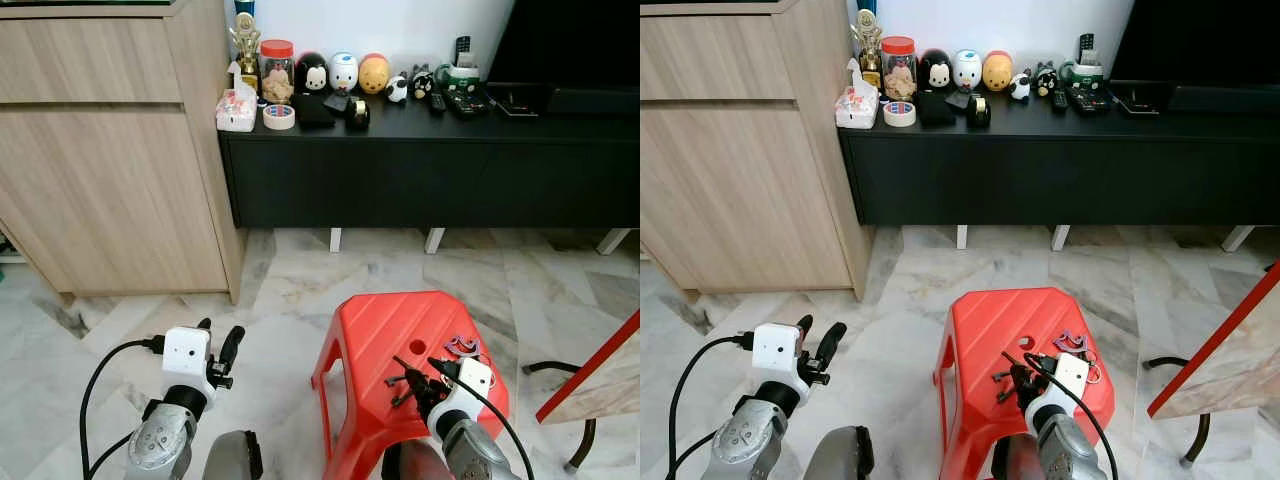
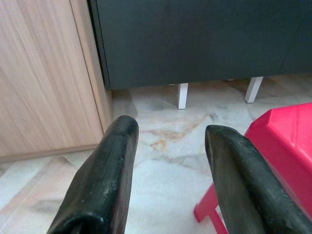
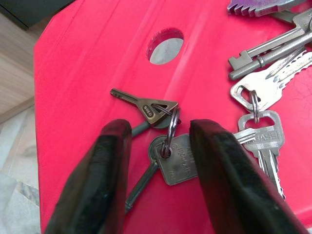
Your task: Hang keys on a hook
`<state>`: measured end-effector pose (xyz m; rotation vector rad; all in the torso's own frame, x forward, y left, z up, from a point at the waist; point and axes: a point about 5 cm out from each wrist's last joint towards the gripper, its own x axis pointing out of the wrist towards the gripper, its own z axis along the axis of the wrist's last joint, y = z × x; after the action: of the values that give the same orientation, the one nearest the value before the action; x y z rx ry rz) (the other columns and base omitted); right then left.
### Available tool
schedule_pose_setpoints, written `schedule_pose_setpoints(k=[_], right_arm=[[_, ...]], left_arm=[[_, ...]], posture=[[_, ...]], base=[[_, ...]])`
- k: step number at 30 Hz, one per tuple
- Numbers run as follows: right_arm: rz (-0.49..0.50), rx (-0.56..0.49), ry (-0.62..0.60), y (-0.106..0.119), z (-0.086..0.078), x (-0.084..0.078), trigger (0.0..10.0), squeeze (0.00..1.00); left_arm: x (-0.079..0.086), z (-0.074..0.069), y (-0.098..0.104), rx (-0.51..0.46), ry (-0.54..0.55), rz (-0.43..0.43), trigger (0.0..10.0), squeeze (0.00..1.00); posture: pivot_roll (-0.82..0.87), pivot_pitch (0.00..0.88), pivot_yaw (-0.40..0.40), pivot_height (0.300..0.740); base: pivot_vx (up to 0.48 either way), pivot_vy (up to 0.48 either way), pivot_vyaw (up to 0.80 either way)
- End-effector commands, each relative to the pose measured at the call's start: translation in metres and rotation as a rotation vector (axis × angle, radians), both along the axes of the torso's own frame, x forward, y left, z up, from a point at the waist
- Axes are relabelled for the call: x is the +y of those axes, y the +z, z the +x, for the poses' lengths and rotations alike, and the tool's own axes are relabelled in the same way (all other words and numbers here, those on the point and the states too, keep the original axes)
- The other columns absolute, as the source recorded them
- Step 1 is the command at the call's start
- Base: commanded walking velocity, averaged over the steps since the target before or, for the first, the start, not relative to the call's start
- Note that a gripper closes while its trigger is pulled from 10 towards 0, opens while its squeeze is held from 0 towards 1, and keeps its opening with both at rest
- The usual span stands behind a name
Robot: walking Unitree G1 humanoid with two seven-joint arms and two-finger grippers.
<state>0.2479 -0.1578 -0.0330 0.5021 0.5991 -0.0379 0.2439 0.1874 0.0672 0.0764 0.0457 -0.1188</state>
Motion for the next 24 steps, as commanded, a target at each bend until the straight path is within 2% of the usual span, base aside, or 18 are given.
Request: schedule_pose_setpoints(k=[1, 3, 7, 12, 20, 24], right_arm=[[-0.011, 0.006, 0.006, 0.0007, 0.0017, -0.0014, 2.3, 0.00], [-0.011, 0.008, 0.009, 0.0004, 0.0014, -0.0011, 2.0, 0.00], [-0.013, 0.010, 0.010, -0.0001, 0.0011, -0.0012, 2.5, 0.00], [-0.014, 0.011, 0.010, -0.0004, 0.0009, -0.0014, 2.2, 0.00], [-0.016, 0.013, 0.011, -0.0008, 0.0003, -0.0016, 2.7, 0.00], [-0.017, 0.014, 0.014, -0.0011, 0.0000, -0.0014, 2.5, 0.00]], left_arm=[[-0.0021, 0.0002, -0.0014, 0.010, -0.008, 0.009, 10.0, 0.00], [-0.0020, -0.0001, -0.0015, 0.011, -0.007, 0.010, 10.0, 0.00], [-0.0021, -0.0004, -0.0015, 0.012, -0.007, 0.010, 10.0, 0.00], [-0.0025, -0.0004, -0.0018, 0.012, -0.009, 0.009, 10.0, 0.00], [-0.0028, -0.0008, -0.0017, 0.014, -0.009, 0.012, 10.0, 0.00], [-0.0026, -0.0008, -0.0018, 0.014, -0.008, 0.013, 10.0, 0.00]], posture=[[0.09, 0.000, -0.073, 0.586], [0.09, 0.000, -0.073, 0.586], [0.09, 0.000, -0.073, 0.586], [0.09, 0.000, -0.073, 0.586], [0.09, 0.000, -0.074, 0.586], [0.09, 0.000, -0.073, 0.586]], base=[[0.000, 0.000, 0.00], [0.000, 0.000, 0.00], [0.000, 0.000, 0.00], [0.000, 0.000, 0.00], [0.000, 0.000, 0.00], [0.000, 0.000, 0.00]])
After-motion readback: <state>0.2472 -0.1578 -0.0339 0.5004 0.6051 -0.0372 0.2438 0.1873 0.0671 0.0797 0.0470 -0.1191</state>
